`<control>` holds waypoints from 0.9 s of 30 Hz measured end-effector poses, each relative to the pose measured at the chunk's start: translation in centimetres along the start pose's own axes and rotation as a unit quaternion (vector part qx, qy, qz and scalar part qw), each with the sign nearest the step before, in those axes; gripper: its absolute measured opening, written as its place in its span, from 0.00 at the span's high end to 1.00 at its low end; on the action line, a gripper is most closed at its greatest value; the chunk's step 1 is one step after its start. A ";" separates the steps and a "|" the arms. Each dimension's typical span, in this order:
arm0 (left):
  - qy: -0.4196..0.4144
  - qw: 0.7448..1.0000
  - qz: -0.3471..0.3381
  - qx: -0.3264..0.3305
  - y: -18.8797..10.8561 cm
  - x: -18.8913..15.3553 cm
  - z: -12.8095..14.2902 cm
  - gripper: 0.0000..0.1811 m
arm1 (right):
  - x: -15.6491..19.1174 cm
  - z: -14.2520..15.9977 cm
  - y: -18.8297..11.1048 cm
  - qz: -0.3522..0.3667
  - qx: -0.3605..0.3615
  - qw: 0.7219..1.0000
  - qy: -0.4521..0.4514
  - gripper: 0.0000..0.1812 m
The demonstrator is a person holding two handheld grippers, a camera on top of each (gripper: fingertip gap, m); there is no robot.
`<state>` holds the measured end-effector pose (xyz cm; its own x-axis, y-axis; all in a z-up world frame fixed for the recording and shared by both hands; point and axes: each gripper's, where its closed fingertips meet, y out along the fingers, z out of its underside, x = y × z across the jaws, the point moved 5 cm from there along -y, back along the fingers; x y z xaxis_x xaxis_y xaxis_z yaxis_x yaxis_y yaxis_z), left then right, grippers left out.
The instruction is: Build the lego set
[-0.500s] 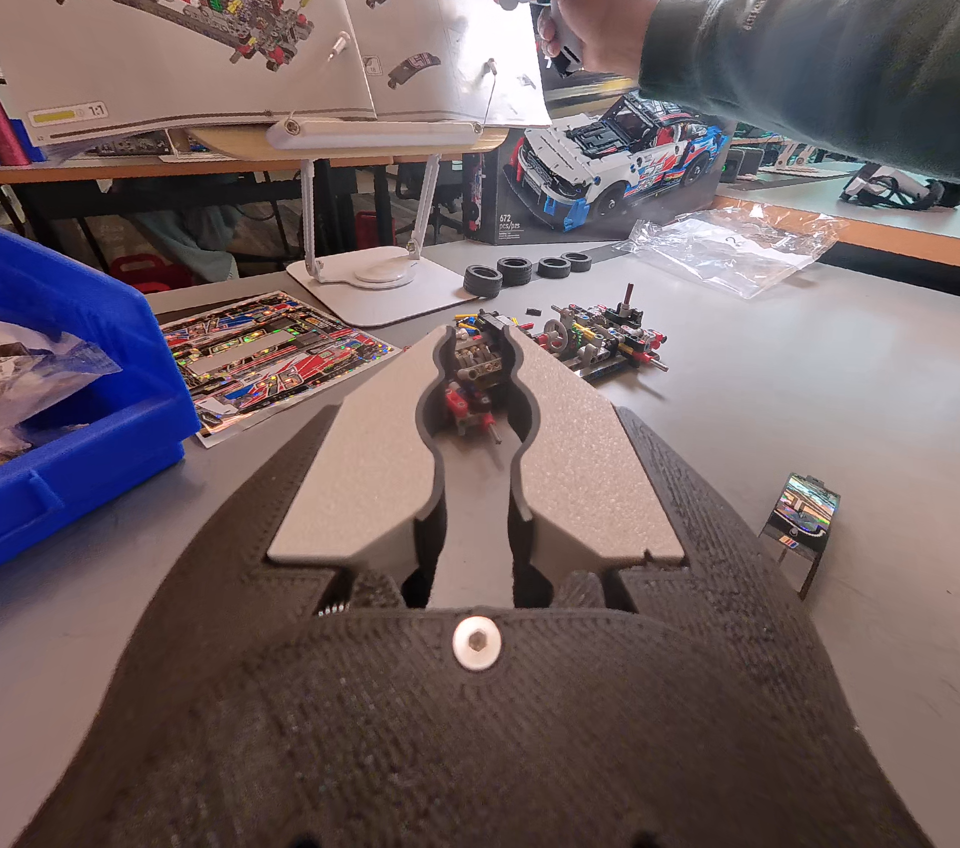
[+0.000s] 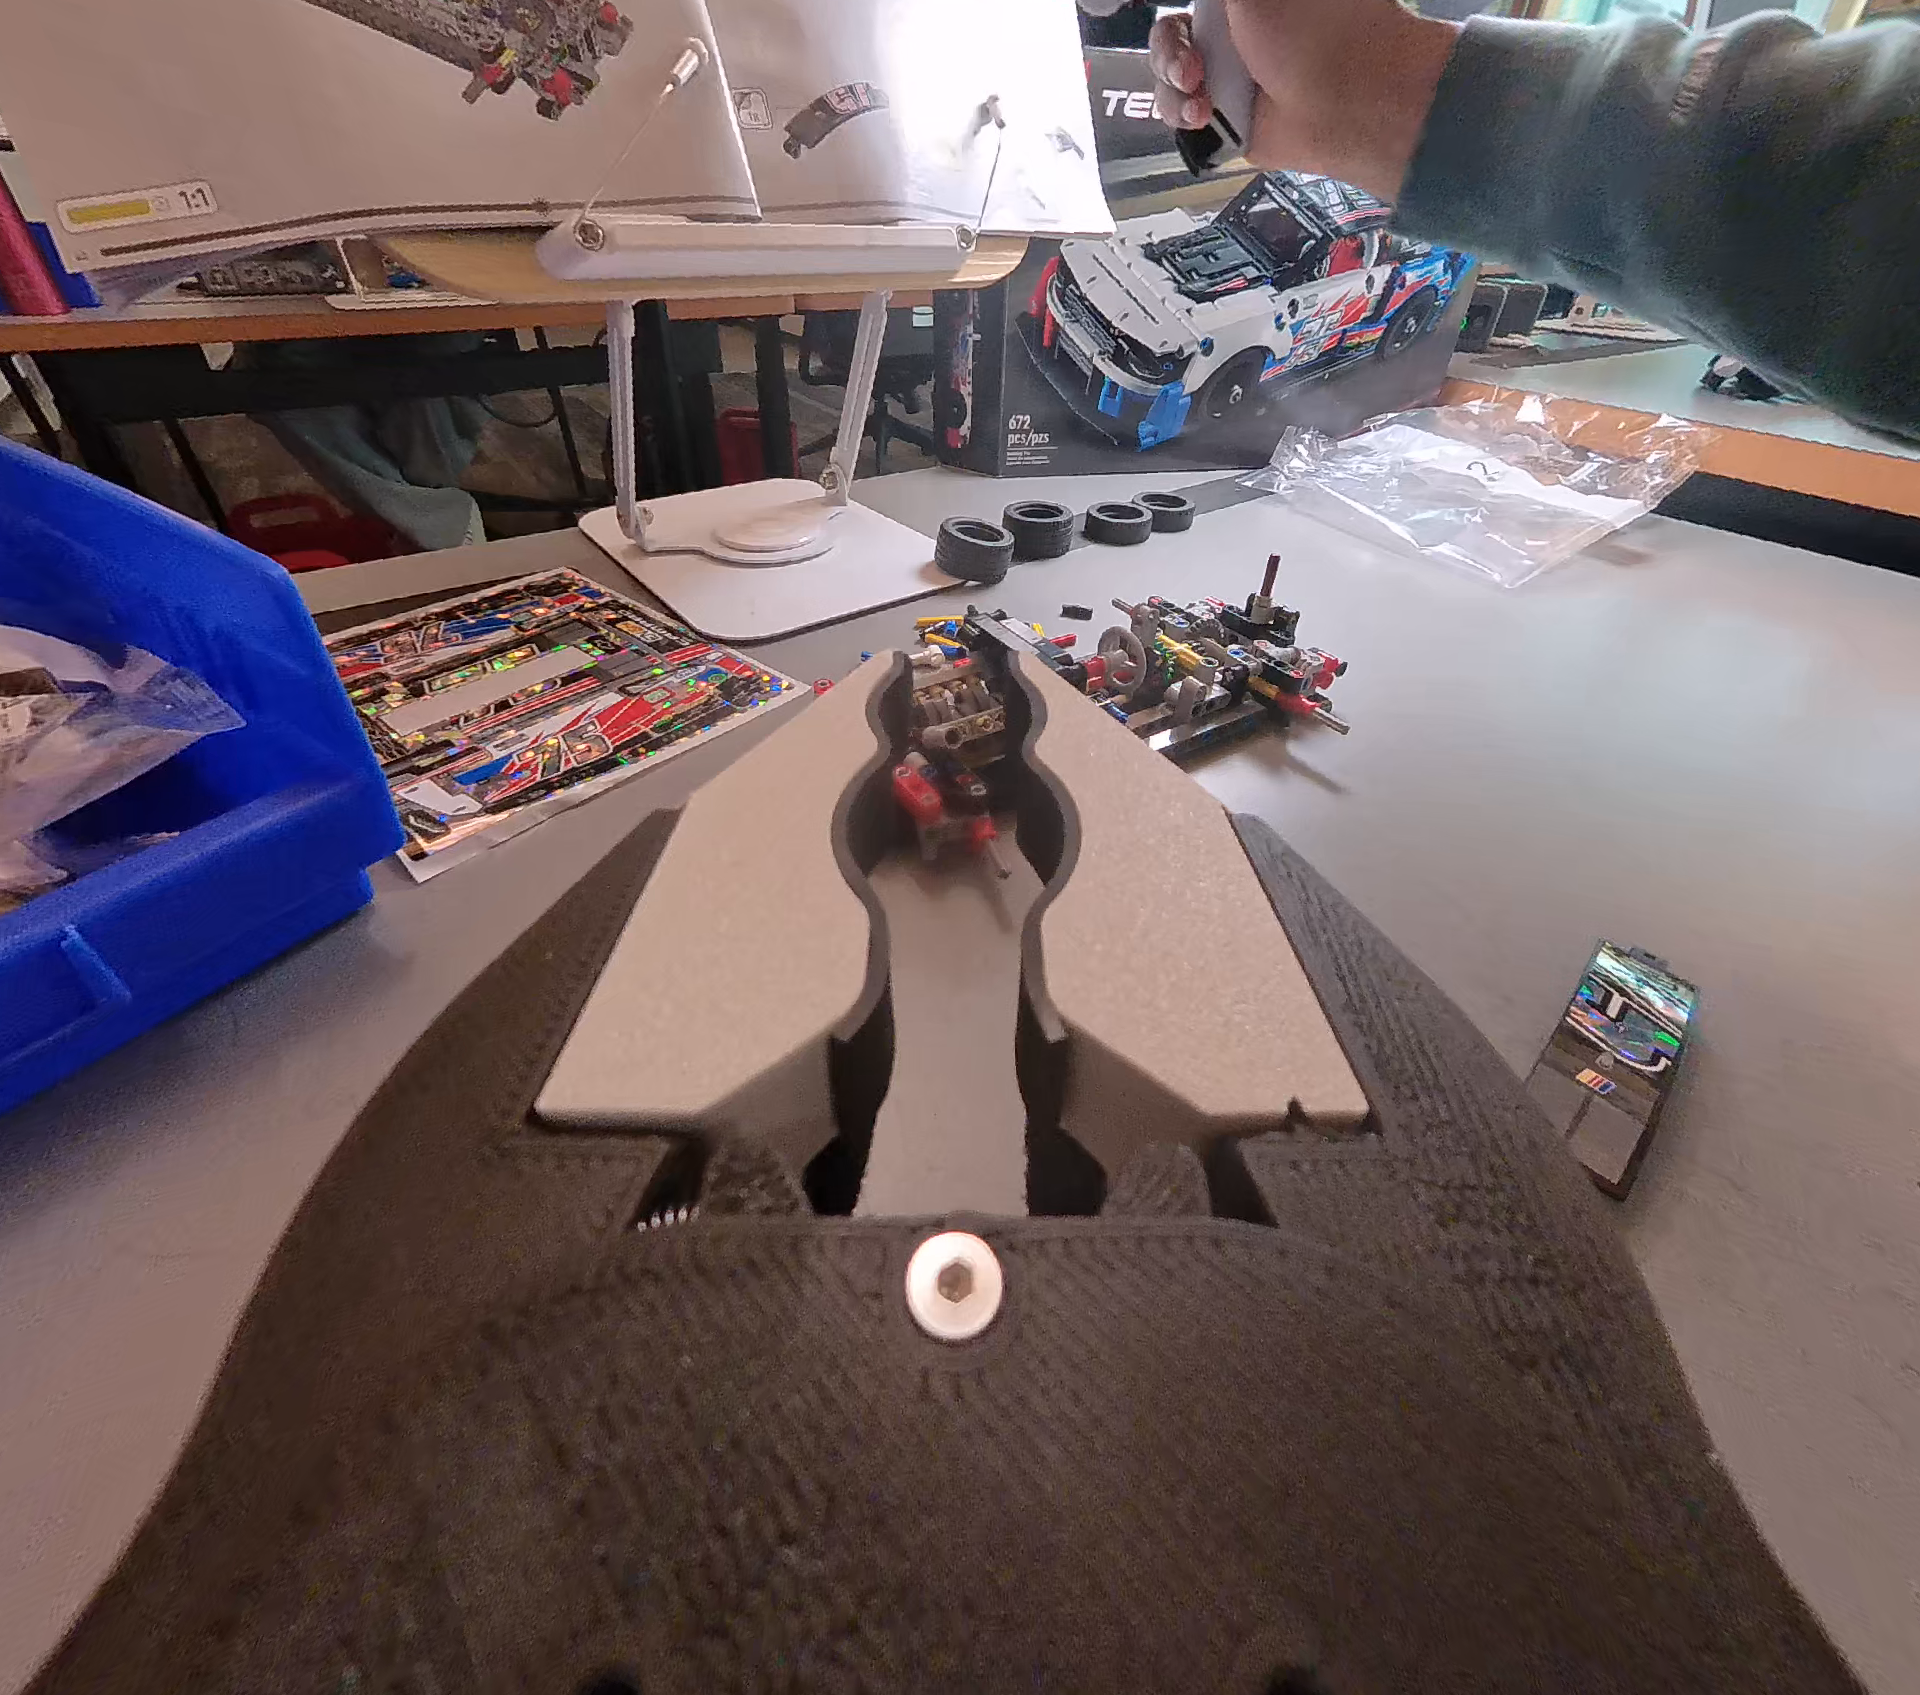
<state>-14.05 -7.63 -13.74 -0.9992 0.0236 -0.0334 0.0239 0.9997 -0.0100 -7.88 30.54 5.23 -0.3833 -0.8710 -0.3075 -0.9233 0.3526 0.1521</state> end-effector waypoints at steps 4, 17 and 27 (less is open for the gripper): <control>-0.001 1.000 -0.001 0.000 0.0 0.1 0.0 0.92 | 2.6 0.2 -3.6 -0.034 -0.021 0.999 0.032 0.97; 0.037 0.998 -0.052 -0.011 -1.2 2.5 -1.7 0.92 | 14.3 5.5 -18.4 -0.200 0.114 0.973 0.010 0.94; 0.054 0.998 -0.027 0.003 -0.8 1.4 -0.9 0.92 | 21.7 15.1 -13.0 -0.394 0.342 0.848 -0.092 0.63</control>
<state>-15.48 -8.33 -12.83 -0.9968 -0.0288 0.0746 -0.0300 0.9994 -0.0151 -4.59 12.20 -17.63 0.4208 -0.8820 -0.2119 -0.6679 -0.1432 -0.7303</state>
